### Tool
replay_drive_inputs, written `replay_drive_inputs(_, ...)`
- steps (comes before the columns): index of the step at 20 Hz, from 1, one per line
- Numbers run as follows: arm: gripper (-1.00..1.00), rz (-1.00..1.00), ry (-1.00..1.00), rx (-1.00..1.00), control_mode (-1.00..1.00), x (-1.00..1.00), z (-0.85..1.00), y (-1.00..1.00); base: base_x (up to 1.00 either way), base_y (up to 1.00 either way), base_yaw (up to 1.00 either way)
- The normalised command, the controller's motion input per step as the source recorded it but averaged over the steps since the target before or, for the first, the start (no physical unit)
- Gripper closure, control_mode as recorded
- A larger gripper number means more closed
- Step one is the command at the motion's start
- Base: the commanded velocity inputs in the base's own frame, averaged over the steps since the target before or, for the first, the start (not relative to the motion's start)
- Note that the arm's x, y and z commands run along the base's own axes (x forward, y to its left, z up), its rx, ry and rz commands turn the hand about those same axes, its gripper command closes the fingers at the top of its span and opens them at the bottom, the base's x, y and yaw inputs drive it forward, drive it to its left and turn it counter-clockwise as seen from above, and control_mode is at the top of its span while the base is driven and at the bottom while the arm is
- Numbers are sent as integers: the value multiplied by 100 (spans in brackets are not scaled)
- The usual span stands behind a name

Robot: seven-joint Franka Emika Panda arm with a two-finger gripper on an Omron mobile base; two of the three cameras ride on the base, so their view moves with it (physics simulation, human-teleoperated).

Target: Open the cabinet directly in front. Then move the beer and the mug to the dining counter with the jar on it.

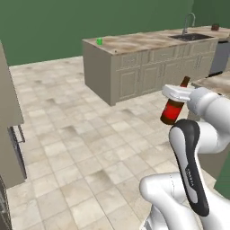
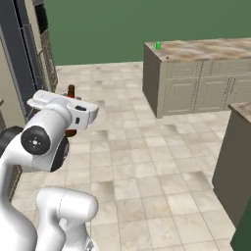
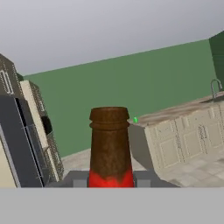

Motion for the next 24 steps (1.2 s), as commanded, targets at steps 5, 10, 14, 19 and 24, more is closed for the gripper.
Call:
replay_drive_inputs(5,100,0,0,0,100,0,0,0,55,49,-31)
replay_drive_inputs(10,100,0,0,0,100,0,0,0,50,52,-31)
replay_drive_inputs(14,100,0,0,0,100,0,0,0,43,52,-31)
replay_drive_inputs(19,100,0,0,0,100,0,0,0,37,56,-31)
replay_drive_inputs(24,100,0,0,0,100,0,0,0,33,61,-31)
